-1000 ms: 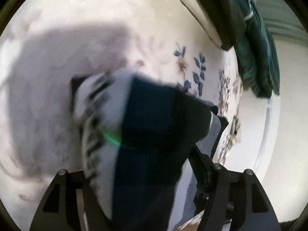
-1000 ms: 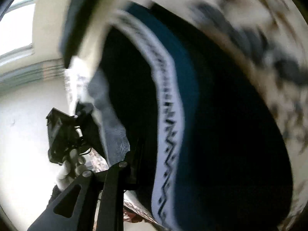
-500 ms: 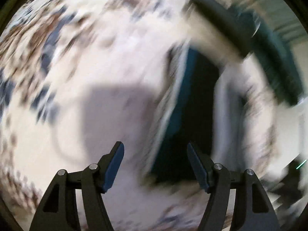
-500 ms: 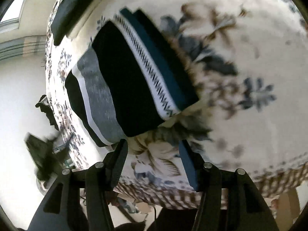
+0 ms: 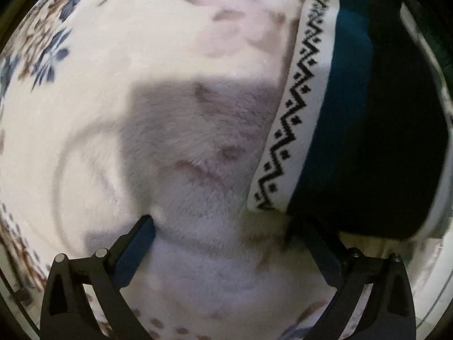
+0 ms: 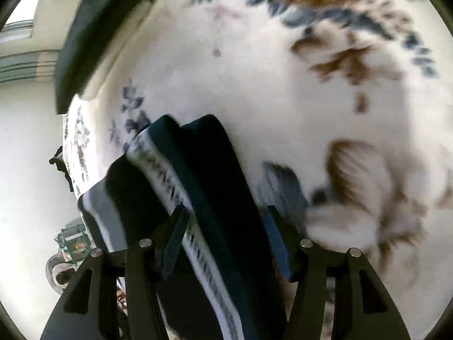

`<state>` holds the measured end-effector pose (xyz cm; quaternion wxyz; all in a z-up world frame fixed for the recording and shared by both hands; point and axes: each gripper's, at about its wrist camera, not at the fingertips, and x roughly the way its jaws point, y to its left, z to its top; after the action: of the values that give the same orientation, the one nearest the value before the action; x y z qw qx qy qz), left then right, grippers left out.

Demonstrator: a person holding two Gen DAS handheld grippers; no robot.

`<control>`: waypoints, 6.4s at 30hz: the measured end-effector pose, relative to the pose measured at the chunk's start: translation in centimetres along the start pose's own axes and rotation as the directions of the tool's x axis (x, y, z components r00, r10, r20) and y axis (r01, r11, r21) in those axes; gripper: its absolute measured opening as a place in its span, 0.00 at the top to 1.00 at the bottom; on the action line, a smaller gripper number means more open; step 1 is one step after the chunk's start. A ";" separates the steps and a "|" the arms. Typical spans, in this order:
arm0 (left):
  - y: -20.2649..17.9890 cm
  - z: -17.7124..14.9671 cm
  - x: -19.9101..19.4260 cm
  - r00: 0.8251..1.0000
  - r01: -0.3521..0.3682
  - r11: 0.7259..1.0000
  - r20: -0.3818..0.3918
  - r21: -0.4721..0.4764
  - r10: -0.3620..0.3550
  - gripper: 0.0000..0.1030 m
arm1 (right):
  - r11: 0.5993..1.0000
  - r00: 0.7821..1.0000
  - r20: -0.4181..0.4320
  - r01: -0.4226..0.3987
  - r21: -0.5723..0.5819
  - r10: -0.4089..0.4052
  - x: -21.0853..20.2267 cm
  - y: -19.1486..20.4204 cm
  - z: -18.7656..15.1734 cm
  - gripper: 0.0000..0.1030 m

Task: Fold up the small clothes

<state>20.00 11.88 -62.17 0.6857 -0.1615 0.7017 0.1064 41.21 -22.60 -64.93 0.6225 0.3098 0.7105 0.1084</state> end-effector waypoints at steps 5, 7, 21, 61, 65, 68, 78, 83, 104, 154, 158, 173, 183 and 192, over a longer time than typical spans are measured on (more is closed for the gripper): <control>-1.2 0.7 0.7 0.999 -0.037 0.999 -0.013 -0.024 0.037 0.00 | 0.993 0.993 -0.029 -0.118 0.019 0.118 2.0 -0.3 1.1 0.73; -1.5 1.4 1.0 0.998 -0.040 0.998 -0.049 -0.039 0.038 0.00 | 0.991 0.991 -0.010 -0.133 -0.015 0.133 1.5 0.5 0.9 0.85; 3.6 -1.7 -6.6 0.990 0.104 0.963 0.118 -0.250 -0.077 0.00 | 0.989 0.998 0.048 0.051 -0.138 -0.045 -3.1 3.3 2.8 0.84; 4.0 1.6 -8.8 0.929 0.331 0.930 0.228 -0.161 -0.291 0.61 | 0.773 0.905 -0.261 0.107 -0.625 -0.336 12.0 32.5 0.1 0.59; 5.6 1.7 -9.0 0.955 0.252 0.947 0.210 -0.201 -0.210 0.28 | 0.859 0.958 -0.169 0.119 -0.497 -0.231 2.1 25.4 -0.1 0.42; 5.9 2.2 -8.7 0.968 0.216 0.954 0.170 -0.208 -0.182 0.27 | 0.935 0.968 -0.127 0.167 -0.313 -0.216 -3.6 16.2 -1.5 0.42; 3.4 3.3 -9.6 0.965 0.237 0.953 0.161 -0.187 -0.208 0.26 | 0.924 0.990 -0.062 -0.092 0.372 0.123 -4.8 -8.9 -9.5 0.42; 2.6 3.3 -10.6 0.967 0.222 0.960 0.163 -0.168 -0.195 0.26 | 0.901 0.977 0.064 -0.214 0.378 0.205 -4.1 -9.0 -11.5 0.93; 2.5 6.9 -7.5 0.863 0.500 0.860 0.141 -0.102 -0.485 0.26 | 0.961 0.959 -0.074 -0.271 0.052 0.274 -4.6 -7.4 -6.5 0.32; -15.6 49.5 -14.1 0.773 0.559 0.773 0.150 0.299 -0.617 0.76 | 0.885 0.924 0.025 -0.358 -0.299 0.382 -3.0 26.2 27.5 0.75; -14.7 49.0 -14.6 0.782 0.560 0.783 0.138 0.271 -0.607 0.70 | 0.892 0.934 0.016 -0.337 -0.301 0.358 -4.9 23.2 29.7 0.72; -14.9 39.3 -24.1 0.866 0.048 0.971 0.475 0.233 -0.157 0.07 | 0.819 0.834 0.413 0.500 -0.281 -0.367 -14.5 24.1 20.3 0.00; -18.7 29.3 -31.6 0.817 -0.056 0.965 0.567 0.256 -0.103 0.00 | 0.735 0.650 0.606 0.661 -0.152 -0.459 -21.5 25.7 8.0 0.00; -19.4 19.1 -41.3 0.771 -0.064 0.958 0.623 0.281 -0.131 0.00 | 0.725 0.585 0.701 0.674 -0.140 -0.408 -32.8 27.8 -5.3 0.00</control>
<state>45.20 4.38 -20.35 0.8998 -0.0279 0.4335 0.0399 45.74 -18.44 -22.10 0.8719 -0.0415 0.4842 -0.0606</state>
